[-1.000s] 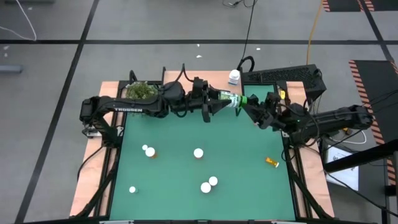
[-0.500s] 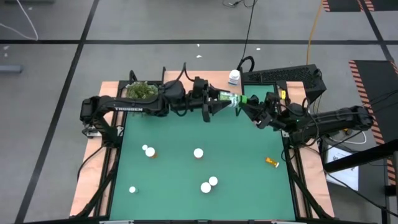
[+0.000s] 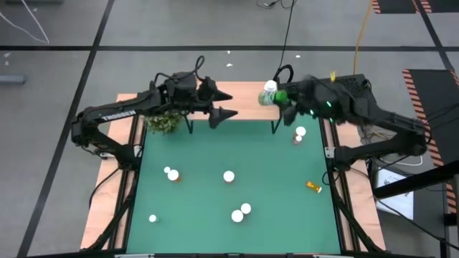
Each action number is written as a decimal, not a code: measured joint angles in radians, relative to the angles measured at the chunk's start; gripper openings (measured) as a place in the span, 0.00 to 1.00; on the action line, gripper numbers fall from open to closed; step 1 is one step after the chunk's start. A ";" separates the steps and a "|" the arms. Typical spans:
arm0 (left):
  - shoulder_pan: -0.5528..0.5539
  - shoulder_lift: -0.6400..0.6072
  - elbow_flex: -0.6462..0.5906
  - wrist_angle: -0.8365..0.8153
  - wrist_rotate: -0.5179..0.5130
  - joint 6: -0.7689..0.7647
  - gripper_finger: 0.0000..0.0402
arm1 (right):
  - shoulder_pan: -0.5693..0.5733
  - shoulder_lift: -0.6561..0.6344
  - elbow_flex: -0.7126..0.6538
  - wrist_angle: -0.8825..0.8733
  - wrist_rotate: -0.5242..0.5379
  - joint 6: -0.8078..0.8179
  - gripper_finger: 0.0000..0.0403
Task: Pick and place medicine bottles onto shelf by color
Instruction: Put the large green medicine bottle on the shelf, then put the large pink medicine bottle on the shelf
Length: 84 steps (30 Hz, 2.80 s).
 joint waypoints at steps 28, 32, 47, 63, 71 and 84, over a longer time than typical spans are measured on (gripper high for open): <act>0.051 -0.004 0.000 -0.258 -0.169 0.055 0.94 | -0.430 0.478 0.266 -0.439 -0.301 -0.457 0.48; 0.050 -0.003 0.000 -0.242 -0.189 0.039 0.94 | -0.463 0.483 0.266 -0.423 -0.327 -0.511 0.49; 0.050 -0.003 0.000 -0.232 -0.202 -0.014 0.94 | -0.485 0.483 0.265 -0.360 -0.400 -0.554 0.49; 0.049 -0.003 0.000 -0.232 -0.228 0.108 0.94 | -0.485 0.483 0.265 -0.387 -0.399 -0.553 0.57; 0.040 -0.003 0.000 -0.234 -0.226 0.097 0.94 | -0.485 0.483 0.265 -0.370 -0.399 -0.573 0.64; 0.037 -0.168 -0.001 -0.518 -0.305 0.051 0.94 | -0.408 0.344 0.263 -0.263 -0.393 -0.392 0.68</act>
